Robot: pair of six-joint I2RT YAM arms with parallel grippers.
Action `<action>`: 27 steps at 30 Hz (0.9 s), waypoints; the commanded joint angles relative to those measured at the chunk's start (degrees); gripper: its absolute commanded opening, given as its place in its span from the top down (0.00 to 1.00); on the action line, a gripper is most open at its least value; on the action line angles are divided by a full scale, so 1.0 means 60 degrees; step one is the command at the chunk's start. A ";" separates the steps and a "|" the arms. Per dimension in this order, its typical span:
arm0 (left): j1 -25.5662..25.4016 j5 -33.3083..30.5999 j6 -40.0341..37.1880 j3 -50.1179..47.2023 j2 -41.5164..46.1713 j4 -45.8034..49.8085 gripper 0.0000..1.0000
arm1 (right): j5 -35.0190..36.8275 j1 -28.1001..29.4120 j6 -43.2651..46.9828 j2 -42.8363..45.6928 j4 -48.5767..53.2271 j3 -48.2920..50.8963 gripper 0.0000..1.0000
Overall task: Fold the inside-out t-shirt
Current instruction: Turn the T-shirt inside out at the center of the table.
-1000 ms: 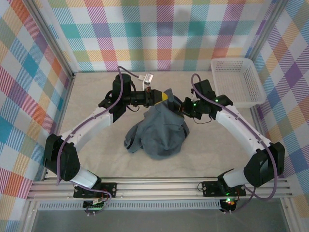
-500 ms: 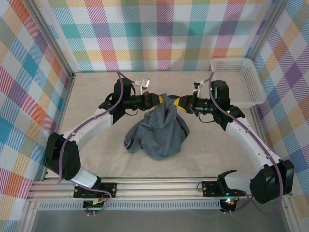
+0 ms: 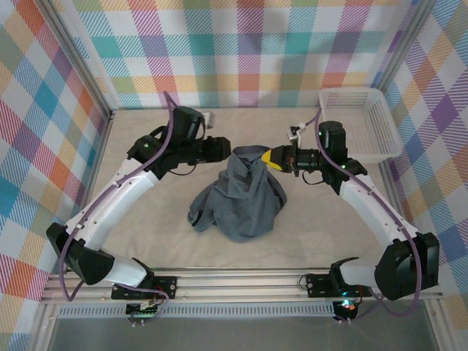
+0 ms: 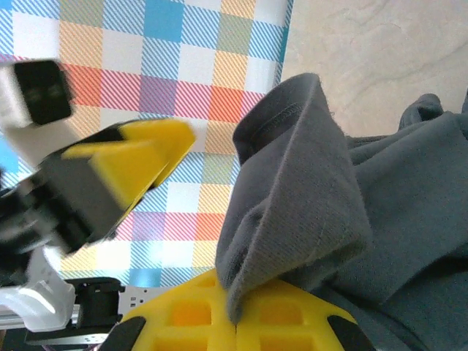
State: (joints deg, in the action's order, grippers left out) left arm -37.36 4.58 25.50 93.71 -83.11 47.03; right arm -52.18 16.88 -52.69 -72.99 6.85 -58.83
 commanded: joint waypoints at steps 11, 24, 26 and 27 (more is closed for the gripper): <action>-0.0995 -0.0531 0.1650 0.2273 -0.3124 0.2322 0.52 | -0.0219 -0.0002 0.0519 -0.0069 0.0710 -0.0464 1.00; -0.0513 -0.1481 0.1982 0.1252 -0.2230 0.2245 1.00 | 0.0909 -0.0346 0.1005 0.0116 0.1903 -0.0327 1.00; -0.0215 -0.1183 0.1867 0.0910 -0.1733 0.2009 1.00 | 0.1012 -0.0746 0.1065 0.0163 0.2037 0.0001 1.00; -0.0068 -0.1041 0.1806 0.0747 -0.1471 0.1908 1.00 | 0.1127 -0.0952 0.1227 0.0182 0.2274 0.0129 0.99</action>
State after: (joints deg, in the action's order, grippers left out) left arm -40.14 -2.57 37.04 99.96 -98.00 59.66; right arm -48.05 14.13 -48.29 -73.30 16.73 -59.53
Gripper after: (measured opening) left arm 0.053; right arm 0.050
